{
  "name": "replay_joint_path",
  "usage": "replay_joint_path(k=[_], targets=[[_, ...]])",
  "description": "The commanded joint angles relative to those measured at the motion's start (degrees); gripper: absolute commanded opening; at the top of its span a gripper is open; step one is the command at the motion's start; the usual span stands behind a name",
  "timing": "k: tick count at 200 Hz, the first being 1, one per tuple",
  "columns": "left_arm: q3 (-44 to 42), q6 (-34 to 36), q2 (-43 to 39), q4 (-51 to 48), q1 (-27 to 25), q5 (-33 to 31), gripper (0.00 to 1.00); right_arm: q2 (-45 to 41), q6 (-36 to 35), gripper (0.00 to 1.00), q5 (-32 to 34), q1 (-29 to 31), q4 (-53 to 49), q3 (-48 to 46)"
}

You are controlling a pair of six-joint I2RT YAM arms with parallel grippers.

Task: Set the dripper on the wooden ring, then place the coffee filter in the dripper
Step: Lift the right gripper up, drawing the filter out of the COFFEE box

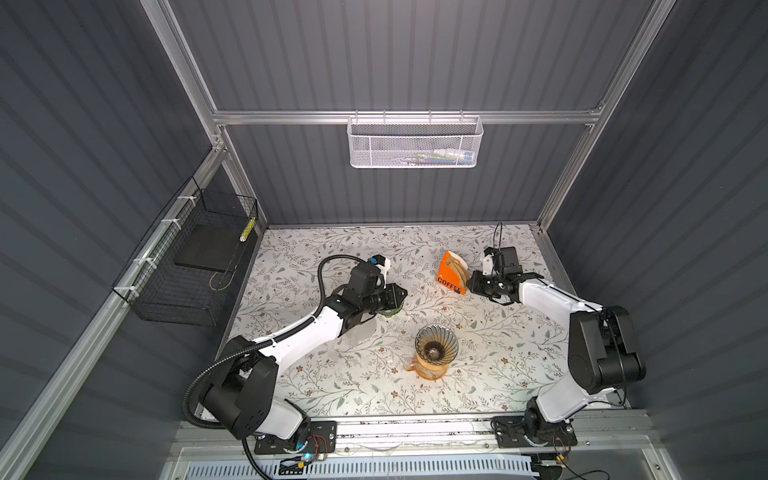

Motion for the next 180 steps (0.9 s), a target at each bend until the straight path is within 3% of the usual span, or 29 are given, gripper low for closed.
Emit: replay_joint_path(k=[1,91,119,180], targets=[[-0.29,-0.58,-1.33,0.32,0.34,0.41,0.22,-1.94,-0.88,0.32,-2.06,0.89,0.25,1.57],[0.2,-0.31,-0.87,0.36,0.34,0.3,0.22,3.97,-3.19,0.36,-2.41,3.23,-1.39,10.45],[0.26,0.07,-0.91,0.08,0.34,0.19,0.22,6.31,-3.46,0.31,-2.59,3.72,-1.99,12.7],[0.27,0.29,-0.76,0.05,0.34,0.22,0.22,8.54,-3.52,0.3,-1.98,4.25,-2.36,14.46]])
